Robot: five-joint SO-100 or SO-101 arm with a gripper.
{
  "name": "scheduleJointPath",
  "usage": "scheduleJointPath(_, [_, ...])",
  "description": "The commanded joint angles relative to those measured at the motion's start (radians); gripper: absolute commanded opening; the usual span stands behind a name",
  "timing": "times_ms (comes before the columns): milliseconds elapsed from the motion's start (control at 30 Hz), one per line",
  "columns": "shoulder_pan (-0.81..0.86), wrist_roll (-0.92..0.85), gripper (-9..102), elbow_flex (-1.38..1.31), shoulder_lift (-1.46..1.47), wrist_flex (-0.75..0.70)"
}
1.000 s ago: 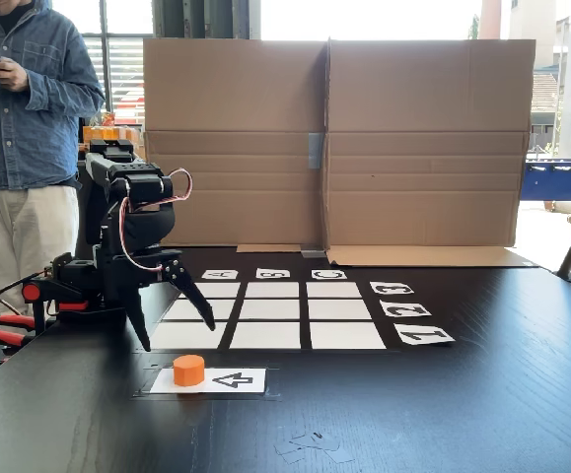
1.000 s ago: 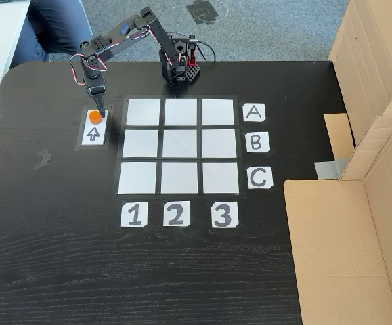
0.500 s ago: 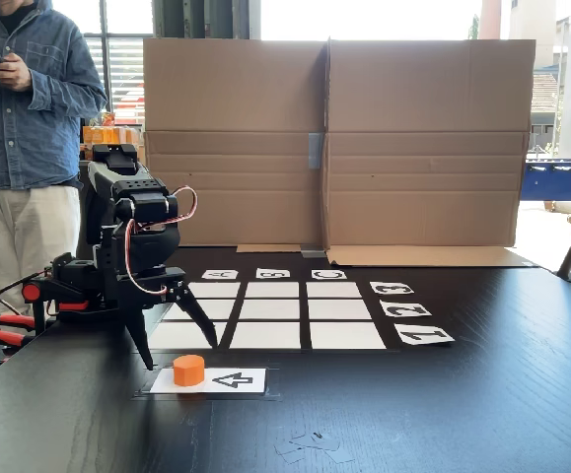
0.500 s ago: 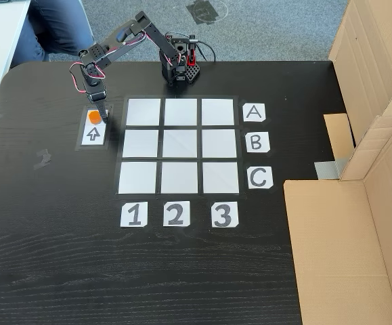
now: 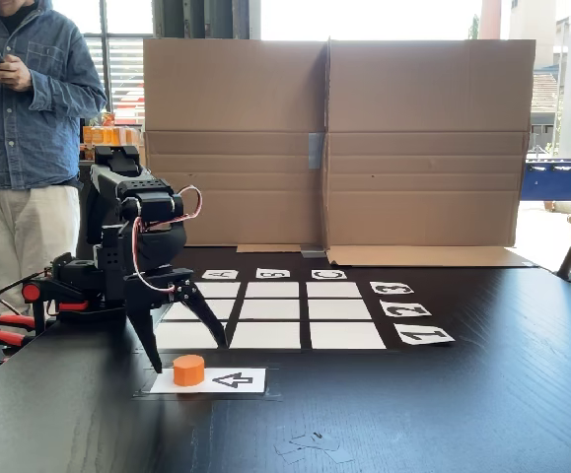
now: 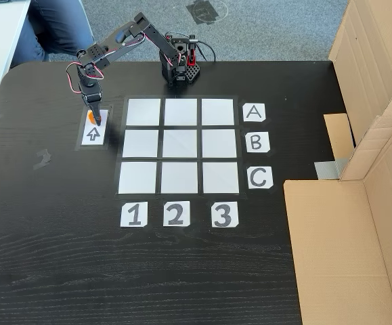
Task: Pick up the round, orange token and place it in the grid on square A1.
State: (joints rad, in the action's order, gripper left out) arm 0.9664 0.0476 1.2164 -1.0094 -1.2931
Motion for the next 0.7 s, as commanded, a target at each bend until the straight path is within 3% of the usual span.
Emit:
scheduleJointPath(0, [-0.009, 0.003, 38, -0.041, -0.002, 0.012])
scheduleJointPath(667, [-0.003, 0.003, 37, -0.052, 0.041, 0.023])
